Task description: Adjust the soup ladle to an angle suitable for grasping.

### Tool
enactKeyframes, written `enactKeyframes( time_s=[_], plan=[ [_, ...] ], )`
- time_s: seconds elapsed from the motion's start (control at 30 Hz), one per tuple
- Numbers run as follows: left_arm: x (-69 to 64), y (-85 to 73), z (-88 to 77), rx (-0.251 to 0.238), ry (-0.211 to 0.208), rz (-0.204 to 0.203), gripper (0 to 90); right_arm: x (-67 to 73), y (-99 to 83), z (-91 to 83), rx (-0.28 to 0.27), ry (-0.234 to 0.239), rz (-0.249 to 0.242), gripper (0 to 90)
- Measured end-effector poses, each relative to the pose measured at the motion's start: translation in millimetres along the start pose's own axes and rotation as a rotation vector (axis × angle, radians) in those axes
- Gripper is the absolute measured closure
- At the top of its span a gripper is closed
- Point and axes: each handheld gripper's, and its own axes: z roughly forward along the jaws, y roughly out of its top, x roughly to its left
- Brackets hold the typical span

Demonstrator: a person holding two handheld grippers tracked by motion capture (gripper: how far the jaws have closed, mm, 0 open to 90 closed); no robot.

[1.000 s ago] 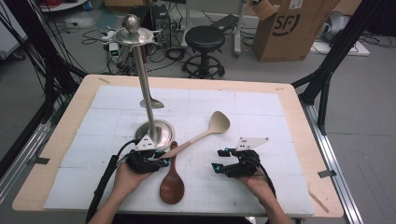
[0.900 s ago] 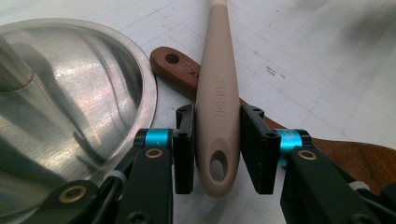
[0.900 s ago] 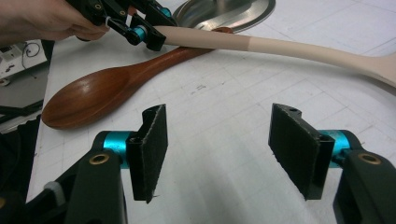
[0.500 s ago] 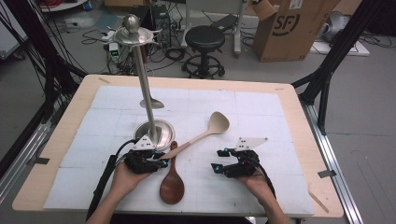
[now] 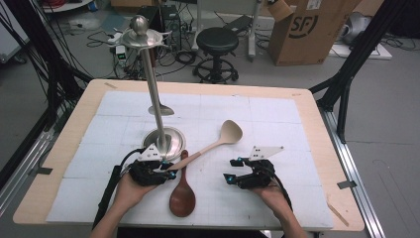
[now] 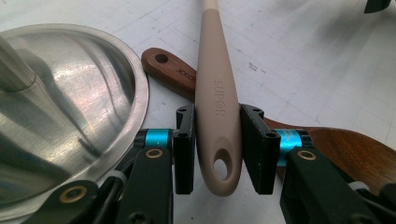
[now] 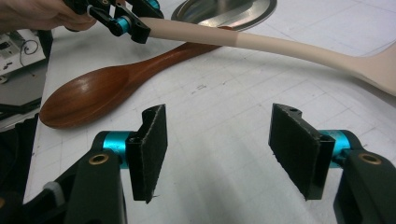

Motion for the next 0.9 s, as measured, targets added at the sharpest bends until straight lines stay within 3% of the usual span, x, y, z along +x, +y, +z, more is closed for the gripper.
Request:
enactKeyframes(
  time_s=[0.9],
  plan=[
    [-7.5, -4.8, -26.3, -0.002, -0.057, 0.026, 67.7, 2.6, 1.0, 2.1, 0.003, 0.001, -0.02, 36.7]
  ],
)
